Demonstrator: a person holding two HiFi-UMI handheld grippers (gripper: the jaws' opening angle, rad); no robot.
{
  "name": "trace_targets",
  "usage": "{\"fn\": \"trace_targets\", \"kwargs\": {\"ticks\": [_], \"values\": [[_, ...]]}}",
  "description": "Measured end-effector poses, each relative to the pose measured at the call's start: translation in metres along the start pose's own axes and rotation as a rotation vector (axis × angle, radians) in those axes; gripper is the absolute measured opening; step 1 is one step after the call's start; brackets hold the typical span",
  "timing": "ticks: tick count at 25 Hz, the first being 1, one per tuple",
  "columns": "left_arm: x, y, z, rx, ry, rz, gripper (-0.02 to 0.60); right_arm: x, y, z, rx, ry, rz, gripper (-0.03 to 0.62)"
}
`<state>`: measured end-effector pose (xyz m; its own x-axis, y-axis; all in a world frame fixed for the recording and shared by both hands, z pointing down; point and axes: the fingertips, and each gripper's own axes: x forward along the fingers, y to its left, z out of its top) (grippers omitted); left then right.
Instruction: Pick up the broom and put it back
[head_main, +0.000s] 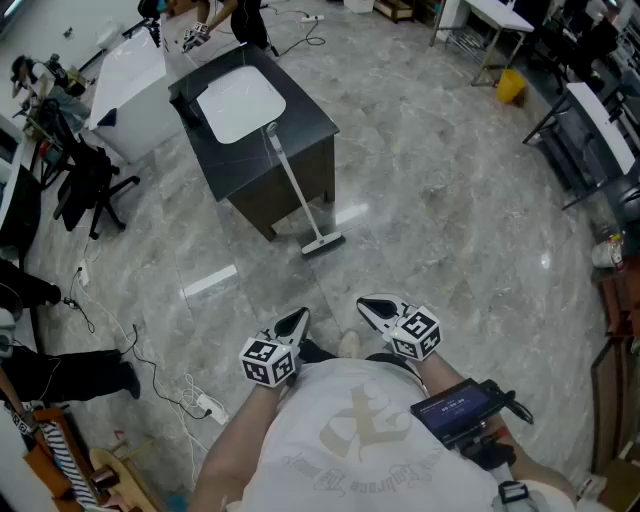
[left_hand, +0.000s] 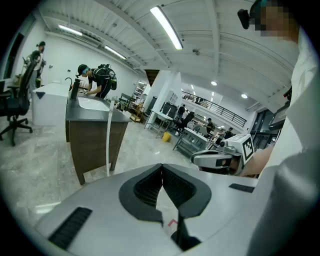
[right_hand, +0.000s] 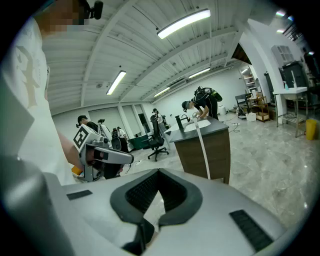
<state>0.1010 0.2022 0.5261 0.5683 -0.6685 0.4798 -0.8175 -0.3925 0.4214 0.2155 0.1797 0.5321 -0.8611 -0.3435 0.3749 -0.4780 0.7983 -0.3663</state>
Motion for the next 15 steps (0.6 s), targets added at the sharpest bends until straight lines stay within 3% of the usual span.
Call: {"fn": "trace_targets", "kwargs": {"ticks": [6, 15], "values": [[0.008, -0.023, 0.005, 0.035, 0.02, -0.018, 0.012, -0.026, -0.007, 0.012, 0.042, -0.093, -0.045, 0.017], [0.017, -0.036, 0.003, 0.056, 0.058, -0.048, 0.012, -0.037, -0.012, -0.005, 0.054, -0.044, -0.089, 0.017]]}}
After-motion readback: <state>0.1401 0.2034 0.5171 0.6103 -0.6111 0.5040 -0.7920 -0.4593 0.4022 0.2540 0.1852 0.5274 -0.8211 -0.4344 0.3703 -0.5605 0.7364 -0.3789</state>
